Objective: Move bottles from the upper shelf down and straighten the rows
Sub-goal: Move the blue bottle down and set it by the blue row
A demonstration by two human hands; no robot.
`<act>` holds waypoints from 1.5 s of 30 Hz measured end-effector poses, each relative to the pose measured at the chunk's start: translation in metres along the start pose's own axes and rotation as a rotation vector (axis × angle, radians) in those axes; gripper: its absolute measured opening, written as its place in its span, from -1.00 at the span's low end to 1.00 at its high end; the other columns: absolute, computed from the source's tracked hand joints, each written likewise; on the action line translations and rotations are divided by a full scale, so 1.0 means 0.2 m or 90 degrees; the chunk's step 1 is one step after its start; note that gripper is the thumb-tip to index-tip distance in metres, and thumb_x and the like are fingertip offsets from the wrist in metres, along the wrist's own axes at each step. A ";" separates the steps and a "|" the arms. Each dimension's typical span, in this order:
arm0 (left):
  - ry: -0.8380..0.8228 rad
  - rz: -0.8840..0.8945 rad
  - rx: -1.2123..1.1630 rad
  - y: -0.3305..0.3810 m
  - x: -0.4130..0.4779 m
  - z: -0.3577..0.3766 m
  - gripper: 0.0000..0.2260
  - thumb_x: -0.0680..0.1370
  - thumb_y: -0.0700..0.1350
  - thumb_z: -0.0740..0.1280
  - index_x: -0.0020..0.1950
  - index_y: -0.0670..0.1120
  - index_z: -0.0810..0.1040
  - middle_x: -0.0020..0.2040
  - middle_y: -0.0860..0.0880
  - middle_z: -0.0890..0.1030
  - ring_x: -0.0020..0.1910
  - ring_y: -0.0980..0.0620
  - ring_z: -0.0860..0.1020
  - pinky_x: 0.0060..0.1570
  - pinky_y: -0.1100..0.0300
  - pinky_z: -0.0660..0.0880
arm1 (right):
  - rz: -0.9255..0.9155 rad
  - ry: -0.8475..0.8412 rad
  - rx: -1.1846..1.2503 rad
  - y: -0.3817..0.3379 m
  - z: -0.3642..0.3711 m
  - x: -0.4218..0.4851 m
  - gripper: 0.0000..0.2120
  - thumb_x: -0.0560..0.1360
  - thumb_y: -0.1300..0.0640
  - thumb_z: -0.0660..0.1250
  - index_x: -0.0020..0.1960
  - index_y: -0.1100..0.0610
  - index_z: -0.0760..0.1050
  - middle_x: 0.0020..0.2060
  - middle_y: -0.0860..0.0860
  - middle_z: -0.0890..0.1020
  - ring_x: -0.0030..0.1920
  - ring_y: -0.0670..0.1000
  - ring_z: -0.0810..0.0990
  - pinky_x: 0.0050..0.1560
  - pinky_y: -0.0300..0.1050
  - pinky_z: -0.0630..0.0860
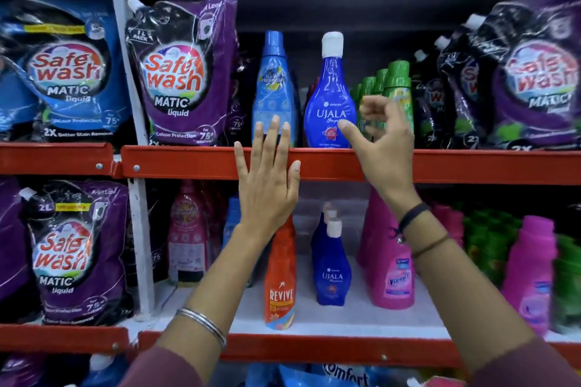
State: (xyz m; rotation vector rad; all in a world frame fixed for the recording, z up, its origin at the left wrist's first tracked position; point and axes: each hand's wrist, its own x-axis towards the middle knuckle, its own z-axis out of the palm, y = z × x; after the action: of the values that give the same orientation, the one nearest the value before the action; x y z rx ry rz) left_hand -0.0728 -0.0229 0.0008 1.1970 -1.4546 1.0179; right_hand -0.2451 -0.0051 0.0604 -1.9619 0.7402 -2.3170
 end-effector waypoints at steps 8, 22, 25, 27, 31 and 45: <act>-0.008 -0.031 0.013 -0.02 -0.11 0.02 -0.50 0.61 0.02 0.01 0.55 -0.06 0.14 0.57 -0.01 0.12 0.57 -0.02 -0.03 0.49 -0.13 -0.20 | 0.149 -0.218 -0.062 0.08 0.10 0.13 -0.47 0.39 -0.10 0.43 0.25 0.15 0.46 0.09 0.04 0.63 -0.01 -0.05 0.61 -0.06 -0.20 0.55; 0.012 -0.013 0.033 -0.03 -0.11 0.04 -0.52 0.64 0.04 -0.01 0.55 -0.07 0.14 0.56 -0.04 0.16 0.56 -0.07 0.02 0.49 -0.14 -0.19 | 0.065 -0.023 0.108 -0.08 -0.04 0.05 -0.57 0.32 0.08 0.53 0.13 0.13 0.50 -0.10 -0.18 0.59 -0.15 -0.34 0.57 -0.13 -0.44 0.47; 0.015 -0.013 0.033 -0.03 -0.11 0.04 -0.51 0.63 0.03 -0.01 0.55 -0.07 0.14 0.56 -0.04 0.18 0.56 -0.08 0.03 0.49 -0.12 -0.20 | 0.097 -0.058 0.148 -0.08 -0.12 -0.01 -0.53 0.33 0.02 0.52 0.17 0.14 0.51 0.03 0.00 0.65 -0.02 -0.11 0.62 -0.07 -0.27 0.55; 0.014 -0.011 0.029 -0.03 -0.11 0.04 -0.52 0.63 0.03 0.00 0.55 -0.07 0.14 0.56 -0.04 0.17 0.56 -0.08 0.03 0.49 -0.13 -0.20 | 0.119 -0.089 0.177 -0.07 -0.16 -0.09 -0.54 0.33 0.05 0.51 0.17 0.16 0.51 0.06 0.06 0.65 -0.02 -0.04 0.63 -0.09 -0.24 0.57; 0.015 -0.012 0.029 -0.03 -0.11 0.04 -0.52 0.64 0.03 0.01 0.55 -0.07 0.16 0.55 -0.05 0.19 0.55 -0.08 0.04 0.48 -0.15 -0.17 | 0.173 -0.145 0.226 0.00 -0.21 -0.28 -0.56 0.28 0.10 0.53 0.11 0.12 0.51 0.00 0.05 0.67 -0.04 -0.04 0.64 -0.08 -0.23 0.57; 0.039 -0.007 0.039 -0.03 -0.11 0.05 -0.52 0.63 0.01 0.05 0.54 -0.09 0.17 0.55 -0.06 0.22 0.54 -0.11 0.07 0.48 -0.11 -0.22 | 0.355 -0.225 0.097 0.53 -0.17 -0.91 -0.59 0.28 0.21 0.54 0.01 -0.09 0.47 -0.02 -0.06 0.65 -0.07 -0.18 0.63 -0.03 -0.27 0.58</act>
State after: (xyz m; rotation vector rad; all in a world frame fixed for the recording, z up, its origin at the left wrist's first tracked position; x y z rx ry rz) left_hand -0.0665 -0.0301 -0.0227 1.2053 -1.3760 1.0889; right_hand -0.2695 -0.0313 -0.1513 -1.7404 0.8981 -1.6093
